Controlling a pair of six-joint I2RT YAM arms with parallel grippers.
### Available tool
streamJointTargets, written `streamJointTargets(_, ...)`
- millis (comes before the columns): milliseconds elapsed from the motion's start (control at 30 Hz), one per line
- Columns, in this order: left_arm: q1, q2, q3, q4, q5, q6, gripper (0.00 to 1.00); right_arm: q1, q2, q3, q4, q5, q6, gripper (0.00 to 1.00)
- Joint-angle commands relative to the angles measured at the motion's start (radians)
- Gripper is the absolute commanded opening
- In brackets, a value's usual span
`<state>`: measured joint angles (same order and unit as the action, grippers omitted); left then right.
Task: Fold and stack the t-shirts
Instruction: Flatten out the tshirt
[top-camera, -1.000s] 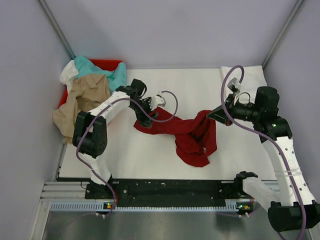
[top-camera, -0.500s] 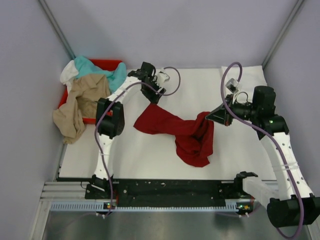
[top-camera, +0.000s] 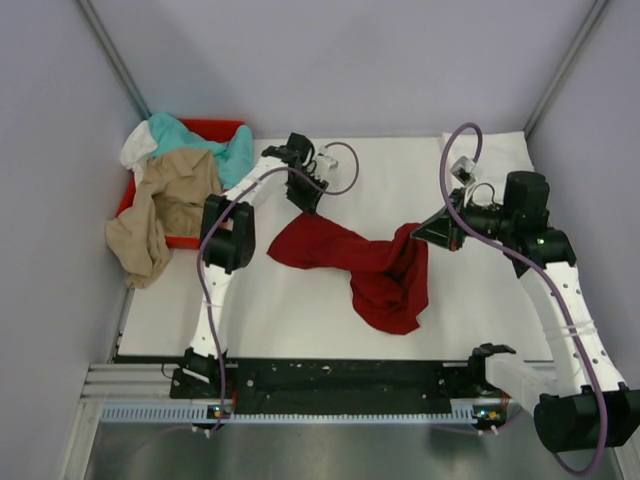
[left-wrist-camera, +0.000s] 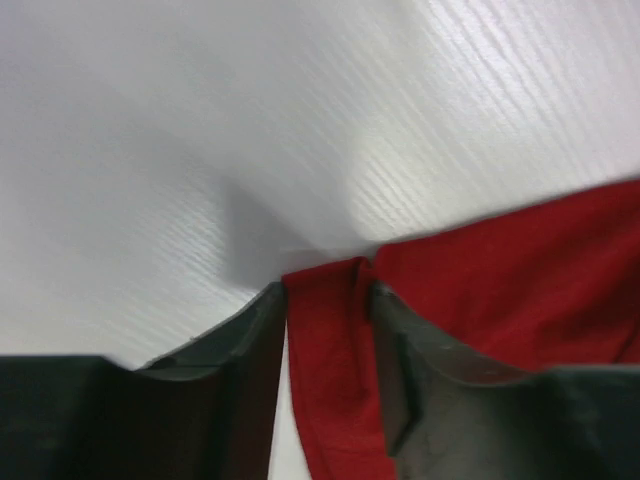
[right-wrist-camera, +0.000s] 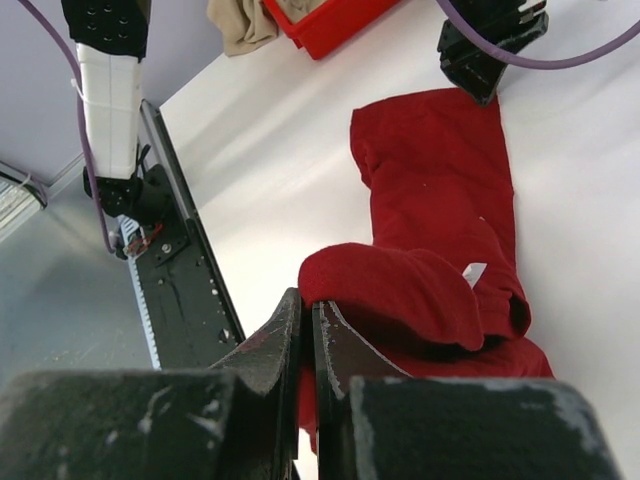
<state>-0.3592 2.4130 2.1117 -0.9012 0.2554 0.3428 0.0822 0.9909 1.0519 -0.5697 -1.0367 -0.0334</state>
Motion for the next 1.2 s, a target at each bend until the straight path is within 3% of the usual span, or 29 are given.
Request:
streamJointTargets(0, 0.0, 0.034, -0.024, -0.05, 0.125, -0.022, 0.25, -0.007, 0.006, 0.022, 0.033, -0.002, -0.002, 0.0)
streamJointTargets(33, 0.0, 0.037, -0.016, -0.085, 0.161, -0.015, 0.0, -0.007, 0.006, 0.022, 0.033, 0.027, 0.001, 0.0)
streamJointTargets(167, 0.022, -0.026, 0.042, -0.182, 0.226, 0.009, 0.0, -0.009, 0.029, 0.045, 0.051, 0.245, 0.061, 0.0)
streamJointTargets(367, 0.198, -0.372, 0.025, 0.01, 0.217, -0.077, 0.0, -0.078, 0.181, 0.236, 0.128, 0.446, 0.274, 0.0)
streamJointTargets(600, 0.333, -0.673, 0.044, 0.117, 0.154, -0.071, 0.0, -0.11, 0.366, 0.679, 0.136, 0.501, 0.311, 0.0)
streamJointTargets(767, 0.431, -0.842, 0.042, 0.22, 0.137, -0.079, 0.0, -0.111, 0.408, 0.882, 0.131, 0.529, 0.265, 0.0)
streamJointTargets(1000, 0.442, -0.971, -0.03, 0.174, 0.2, -0.016, 0.0, -0.111, 0.33, 0.815, 0.126, 0.457, 0.162, 0.0)
streamJointTargets(1167, 0.442, -1.017, -0.003, 0.144, 0.13, 0.009, 0.0, -0.111, 0.229, 0.752, 0.12, 0.417, 0.124, 0.0)
